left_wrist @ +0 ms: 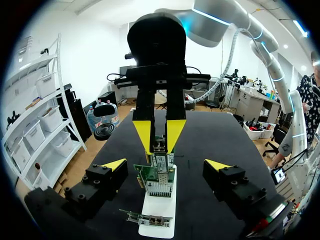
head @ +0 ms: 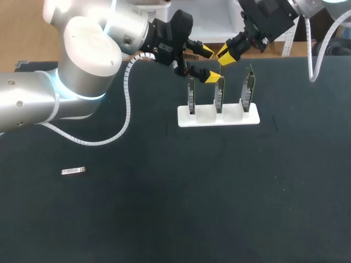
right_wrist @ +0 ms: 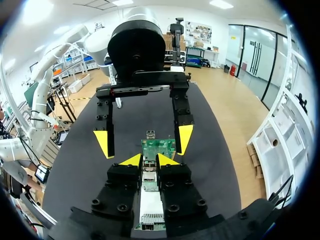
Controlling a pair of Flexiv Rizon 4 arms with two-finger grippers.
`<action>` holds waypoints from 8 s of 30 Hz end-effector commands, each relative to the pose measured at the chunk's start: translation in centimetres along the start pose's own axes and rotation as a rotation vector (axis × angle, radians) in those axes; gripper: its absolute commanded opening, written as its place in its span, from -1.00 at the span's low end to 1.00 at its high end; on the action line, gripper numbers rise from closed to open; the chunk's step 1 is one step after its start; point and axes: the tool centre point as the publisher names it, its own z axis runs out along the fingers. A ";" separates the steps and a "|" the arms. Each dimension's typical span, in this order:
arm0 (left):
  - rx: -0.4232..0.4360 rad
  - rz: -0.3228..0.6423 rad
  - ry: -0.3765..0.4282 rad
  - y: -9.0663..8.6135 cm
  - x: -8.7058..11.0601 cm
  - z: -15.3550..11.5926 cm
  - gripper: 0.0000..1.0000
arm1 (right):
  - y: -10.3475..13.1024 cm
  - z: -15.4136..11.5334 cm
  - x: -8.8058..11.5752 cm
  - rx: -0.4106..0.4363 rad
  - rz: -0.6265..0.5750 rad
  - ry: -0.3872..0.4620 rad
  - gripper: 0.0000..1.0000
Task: Pick up the optical module with the left hand, and insert it into the network port with the right hand.
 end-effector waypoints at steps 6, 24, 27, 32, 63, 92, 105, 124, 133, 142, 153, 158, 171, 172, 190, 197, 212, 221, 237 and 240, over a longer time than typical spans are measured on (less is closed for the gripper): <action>0.003 -0.001 0.005 0.2 -0.1 0.1 1.00 | 0.1 0.2 0.2 -0.003 0.006 0.001 -1.00; 0.003 -0.001 0.005 0.2 -0.1 0.1 1.00 | 0.2 0.2 0.4 -0.001 0.019 -0.006 1.00; 0.003 -0.001 0.005 0.2 -0.1 0.1 1.00 | 0.2 0.0 0.4 0.005 0.023 -0.013 1.00; 0.003 -0.001 0.005 0.2 -0.1 0.1 1.00 | 0.3 -0.8 0.7 0.027 0.040 -0.042 1.00; 0.003 -0.001 0.005 0.2 -0.1 0.1 1.00 | 1.0 -2.9 1.6 0.089 0.070 -0.152 -1.00; 0.003 -0.001 0.005 0.2 -0.1 0.1 1.00 | 0.6 -2.3 -1.3 0.065 -0.012 -0.152 -1.00; 0.003 -0.001 0.005 0.2 -0.1 0.1 1.00 | -0.2 -0.9 -1.4 0.036 -0.006 -0.152 -1.00; 0.003 -0.001 0.005 0.2 -0.1 0.1 1.00 | -0.6 -0.2 -0.8 0.020 0.021 -0.142 -1.00; 0.003 -0.001 0.005 0.2 -0.1 0.1 1.00 | -0.6 0.2 -0.2 0.006 0.037 -0.141 -1.00; 0.003 -0.001 0.005 0.2 -0.1 0.1 1.00 | -0.5 0.8 0.5 -0.017 0.065 -0.141 -1.00; 0.003 -0.001 0.005 0.2 -0.1 0.1 1.00 | -0.4 1.4 1.5 -0.038 0.090 -0.132 -1.00; 0.003 -0.001 0.005 0.2 -0.1 0.1 1.00 | -0.1 1.7 1.8 -0.045 0.098 -0.127 -1.00; 0.003 -0.001 0.005 0.2 -0.1 0.1 1.00 | 0.3 1.8 2.0 -0.052 0.104 -0.111 -1.00; 0.003 -0.001 0.005 0.2 -0.1 0.1 1.00 | 0.3 1.8 2.1 -0.052 0.105 -0.110 -1.00; 0.003 -0.001 0.005 0.2 -0.1 0.1 1.00 | 0.3 2.0 2.7 -0.056 0.132 -0.089 -1.00; 0.003 -0.001 0.005 0.2 -0.1 0.1 1.00 | 0.4 2.1 2.9 -0.055 0.141 -0.091 -1.00; 0.003 -0.001 0.005 0.2 -0.1 0.1 1.00 | 0.7 1.1 1.4 -0.044 0.102 -0.134 -1.00; 0.003 -0.001 0.005 0.2 -0.1 0.1 1.00 | 1.1 -1.3 0.8 -0.004 0.071 -0.154 -1.00; 0.003 -0.001 0.005 0.2 -0.1 0.1 1.00 | 3.3 -7.2 5.9 0.081 0.153 -0.186 -1.00; 0.003 -0.001 0.005 0.2 -0.1 0.1 1.00 | 3.4 -7.5 6.3 0.059 0.140 -0.184 -1.00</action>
